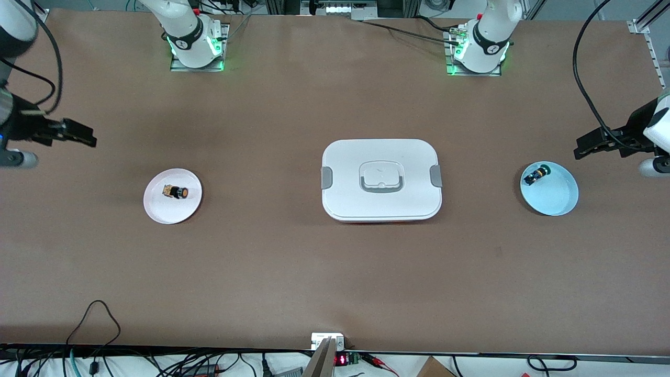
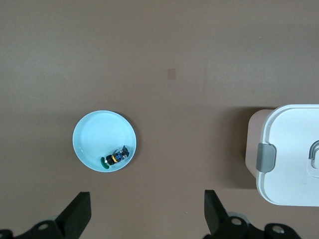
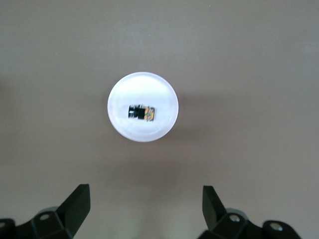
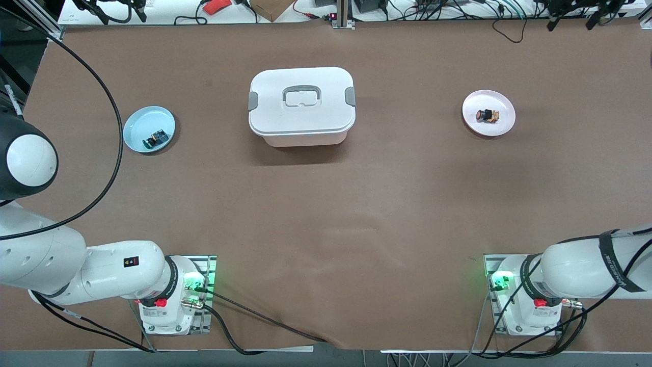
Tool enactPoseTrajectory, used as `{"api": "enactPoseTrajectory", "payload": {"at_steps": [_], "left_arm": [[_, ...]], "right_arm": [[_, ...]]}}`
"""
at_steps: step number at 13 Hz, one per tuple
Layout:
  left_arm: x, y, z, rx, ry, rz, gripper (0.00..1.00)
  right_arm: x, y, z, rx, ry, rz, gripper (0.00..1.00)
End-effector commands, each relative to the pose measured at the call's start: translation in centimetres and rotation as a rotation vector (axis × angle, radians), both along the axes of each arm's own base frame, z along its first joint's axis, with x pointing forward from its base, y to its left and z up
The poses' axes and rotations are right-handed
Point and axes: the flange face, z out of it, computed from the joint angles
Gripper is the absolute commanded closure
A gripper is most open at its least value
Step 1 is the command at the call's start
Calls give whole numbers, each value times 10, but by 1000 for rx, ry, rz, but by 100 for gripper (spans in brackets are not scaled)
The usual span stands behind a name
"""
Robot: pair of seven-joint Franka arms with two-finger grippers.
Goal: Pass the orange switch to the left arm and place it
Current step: 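Reach the right gripper toward the switch on the white plate, then lower the right gripper and close it on the orange switch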
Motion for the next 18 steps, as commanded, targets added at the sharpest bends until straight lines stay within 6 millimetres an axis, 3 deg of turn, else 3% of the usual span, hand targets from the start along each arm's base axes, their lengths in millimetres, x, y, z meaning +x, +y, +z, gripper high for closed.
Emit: {"api": "enactPoseTrajectory", "payload": {"at_steps": [1, 6, 8, 12, 18], "left_arm": [[5, 0, 5, -9, -4, 3, 0], [5, 0, 5, -9, -4, 3, 0], [5, 0, 5, -8, -3, 3, 0], [5, 1, 4, -8, -2, 5, 0], [5, 1, 5, -8, -4, 5, 0]], "right_arm": [[23, 17, -38, -46, 5, -23, 0], [37, 22, -113, -40, 58, -56, 0], [30, 9, -147, -27, 39, -72, 0], [11, 17, -216, -13, -20, -56, 0], [-20, 23, -287, 6, -99, -37, 0]]}}
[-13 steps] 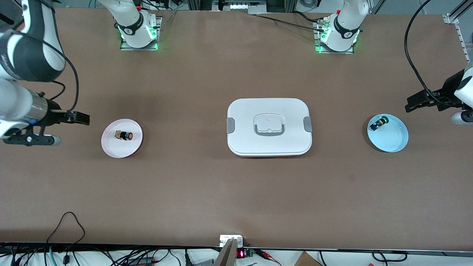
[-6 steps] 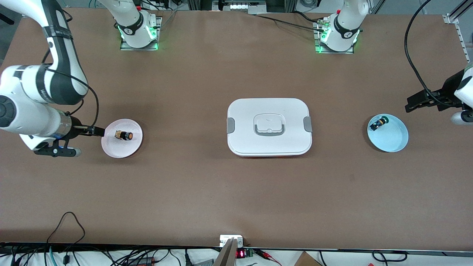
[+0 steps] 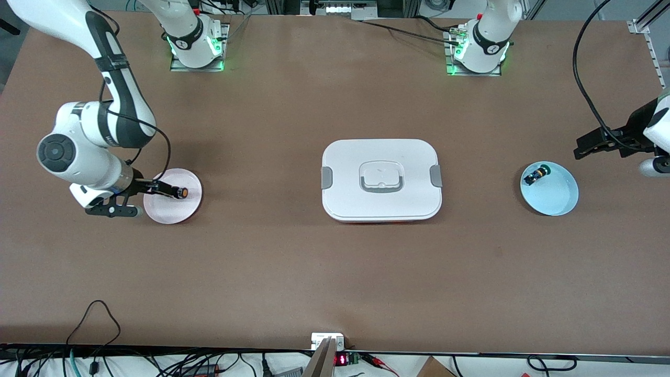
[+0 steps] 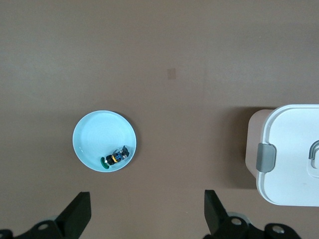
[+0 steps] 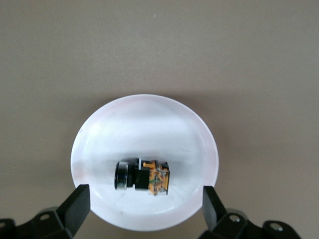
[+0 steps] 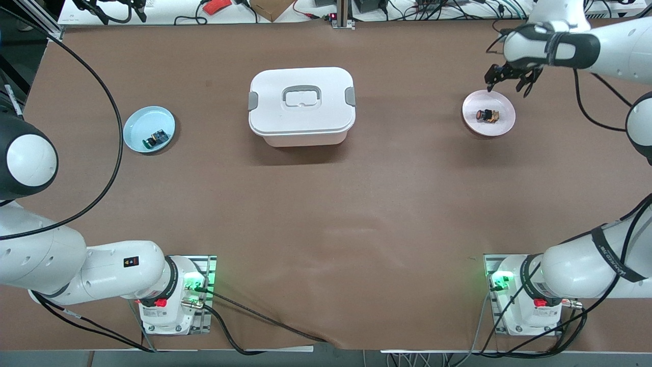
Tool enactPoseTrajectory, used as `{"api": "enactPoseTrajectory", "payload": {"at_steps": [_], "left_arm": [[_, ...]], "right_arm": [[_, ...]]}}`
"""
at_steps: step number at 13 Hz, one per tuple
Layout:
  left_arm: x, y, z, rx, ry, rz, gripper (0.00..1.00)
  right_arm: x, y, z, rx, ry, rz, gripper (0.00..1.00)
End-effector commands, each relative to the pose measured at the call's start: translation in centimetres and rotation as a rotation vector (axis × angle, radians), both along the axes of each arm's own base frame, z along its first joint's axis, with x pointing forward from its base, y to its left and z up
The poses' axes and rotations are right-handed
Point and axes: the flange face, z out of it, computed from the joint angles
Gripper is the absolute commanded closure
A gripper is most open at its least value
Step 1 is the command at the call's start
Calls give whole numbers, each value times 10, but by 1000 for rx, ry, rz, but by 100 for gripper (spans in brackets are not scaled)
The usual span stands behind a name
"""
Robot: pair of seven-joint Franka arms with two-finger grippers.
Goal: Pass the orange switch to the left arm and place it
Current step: 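Lower the right gripper and close it on the orange switch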
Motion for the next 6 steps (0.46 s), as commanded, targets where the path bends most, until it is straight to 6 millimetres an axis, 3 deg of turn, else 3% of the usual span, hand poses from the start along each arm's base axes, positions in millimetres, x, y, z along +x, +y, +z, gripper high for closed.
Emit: {"api": "enactPoseTrajectory", "payload": {"at_steps": [1, 6], "left_arm": [[5, 1, 5, -7, -4, 5, 0], [5, 0, 5, -7, -3, 3, 0]], "right_arm": [[-19, 3, -23, 11, -22, -7, 0], [-23, 2, -54, 14, -7, -8, 0]]}}
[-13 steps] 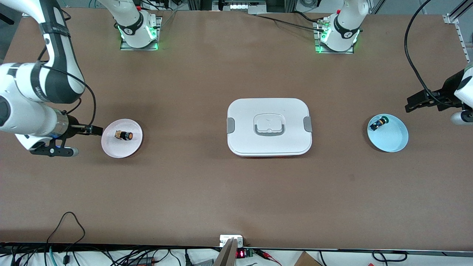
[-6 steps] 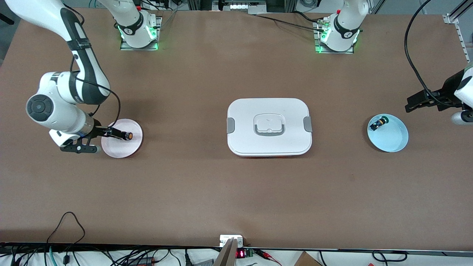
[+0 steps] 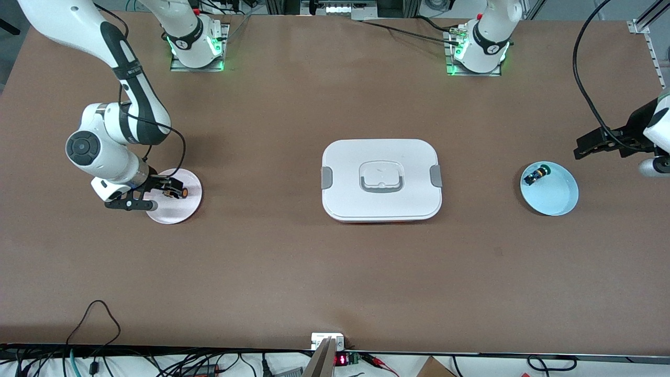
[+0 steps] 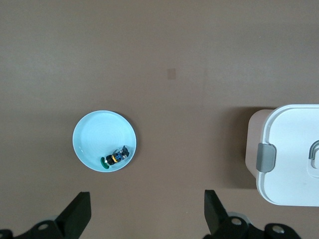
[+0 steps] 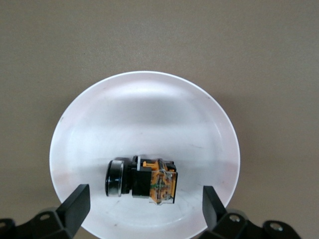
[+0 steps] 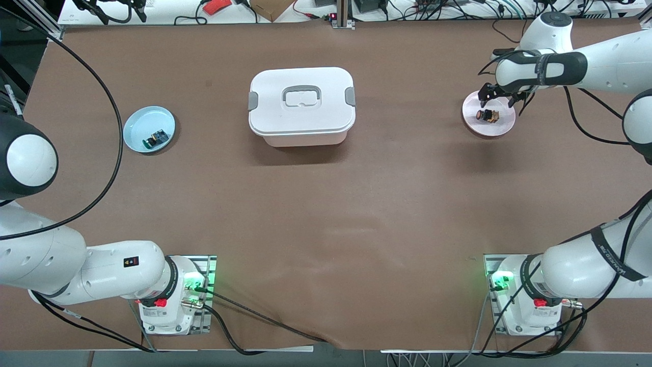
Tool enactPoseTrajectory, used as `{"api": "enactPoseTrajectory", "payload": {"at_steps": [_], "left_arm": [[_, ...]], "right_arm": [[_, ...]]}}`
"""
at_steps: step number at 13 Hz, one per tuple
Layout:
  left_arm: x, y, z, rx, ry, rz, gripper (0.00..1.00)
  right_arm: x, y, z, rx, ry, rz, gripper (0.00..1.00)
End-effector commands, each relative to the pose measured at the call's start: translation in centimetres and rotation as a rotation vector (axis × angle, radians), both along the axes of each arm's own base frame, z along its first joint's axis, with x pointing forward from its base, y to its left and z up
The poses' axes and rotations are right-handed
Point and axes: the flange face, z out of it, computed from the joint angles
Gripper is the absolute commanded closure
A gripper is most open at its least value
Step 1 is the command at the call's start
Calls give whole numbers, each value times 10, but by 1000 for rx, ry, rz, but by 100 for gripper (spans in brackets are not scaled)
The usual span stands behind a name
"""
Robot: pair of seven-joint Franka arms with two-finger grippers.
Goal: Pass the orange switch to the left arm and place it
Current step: 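Lower the right gripper and close it on the orange switch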
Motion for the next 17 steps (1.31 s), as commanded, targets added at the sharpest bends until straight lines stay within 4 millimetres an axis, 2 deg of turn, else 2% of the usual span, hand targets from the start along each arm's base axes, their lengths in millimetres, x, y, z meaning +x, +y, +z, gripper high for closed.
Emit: {"api": "enactPoseTrajectory", "payload": {"at_steps": [1, 6, 15, 17], "left_arm": [[5, 0, 5, -7, -4, 3, 0], [5, 0, 4, -8, -2, 3, 0], [9, -2, -4, -14, 11, -3, 0], [8, 1, -4, -20, 11, 5, 0]], "right_arm": [[-3, 2, -15, 7, 4, -11, 0], [-6, 3, -37, 8, 23, -9, 0], [-7, 3, -55, 34, 36, -42, 1], [-7, 7, -55, 36, 40, -8, 63]]}}
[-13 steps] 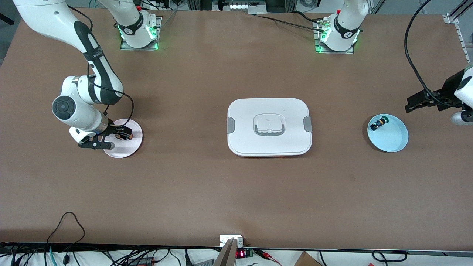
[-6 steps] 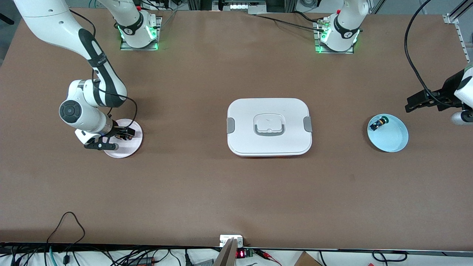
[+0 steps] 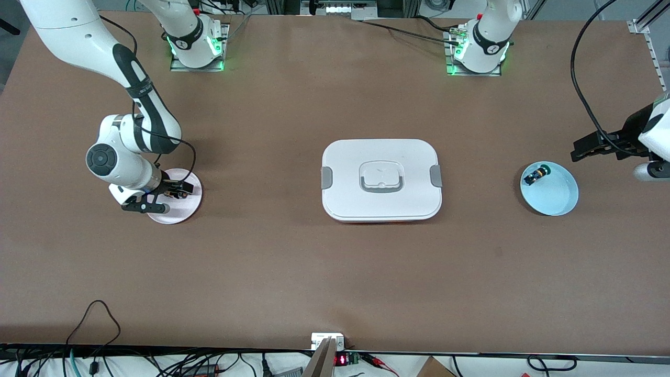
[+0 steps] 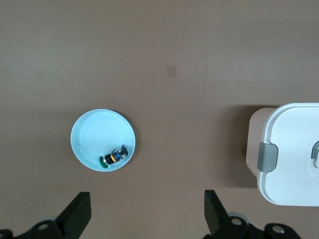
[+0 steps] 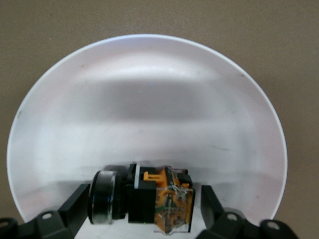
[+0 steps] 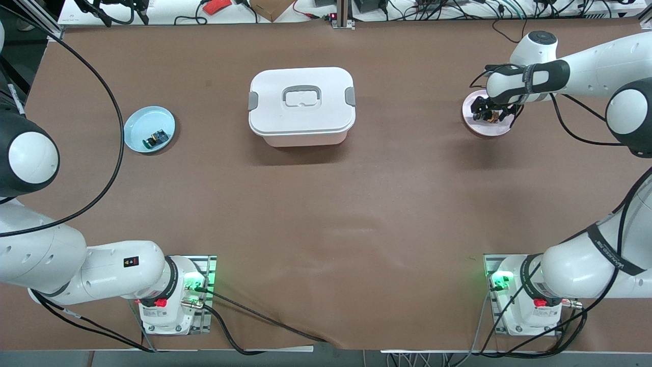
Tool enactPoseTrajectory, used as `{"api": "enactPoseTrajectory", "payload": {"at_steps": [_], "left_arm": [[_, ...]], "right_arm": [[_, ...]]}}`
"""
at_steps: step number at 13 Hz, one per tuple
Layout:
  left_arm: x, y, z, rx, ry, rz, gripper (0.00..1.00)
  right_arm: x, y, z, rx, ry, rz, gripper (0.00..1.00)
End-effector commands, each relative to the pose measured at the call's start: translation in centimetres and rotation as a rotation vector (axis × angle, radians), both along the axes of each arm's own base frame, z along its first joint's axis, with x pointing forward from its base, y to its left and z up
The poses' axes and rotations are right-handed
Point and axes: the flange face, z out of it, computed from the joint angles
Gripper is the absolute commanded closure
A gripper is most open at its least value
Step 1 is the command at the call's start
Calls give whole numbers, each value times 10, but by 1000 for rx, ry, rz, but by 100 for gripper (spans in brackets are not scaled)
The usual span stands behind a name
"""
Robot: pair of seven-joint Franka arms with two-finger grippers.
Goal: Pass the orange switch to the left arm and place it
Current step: 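Lower the right gripper and close it on the orange switch, then lift the switch with the right gripper while the left gripper reaches over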
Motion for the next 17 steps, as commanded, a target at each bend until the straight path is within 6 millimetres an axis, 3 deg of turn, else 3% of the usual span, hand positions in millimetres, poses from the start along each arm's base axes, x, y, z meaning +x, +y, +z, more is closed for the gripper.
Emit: {"api": "enactPoseTrajectory", "payload": {"at_steps": [1, 3, 5, 7, 10, 12, 14, 15, 17], "left_arm": [[4, 1, 7, -13, -7, 8, 0], [3, -4, 8, -8, -10, -3, 0], [3, -2, 9, -8, -12, -13, 0], [2, -1, 11, -6, -13, -11, 0], [0, -7, 15, -7, -15, -12, 0], [-5, -5, 25, -9, -28, -15, 0], [-25, -15, 24, 8, -12, -26, 0], [-31, -17, 25, 11, -11, -20, 0], [-37, -21, 27, 11, -18, -35, 0]], "right_arm": [[6, 12, 6, 19, -19, 29, 82], [16, 20, 27, 26, -21, 47, 92], [31, 27, 57, 33, -5, 100, 92], [49, 33, 104, 37, 11, 115, 92], [64, 76, 184, 63, 16, 200, 92], [64, 120, 233, 139, -18, 321, 92], [57, 138, 264, 238, -49, 395, 92], [50, 156, 278, 283, -75, 504, 92], [43, 170, 300, 386, -132, 640, 92]]}}
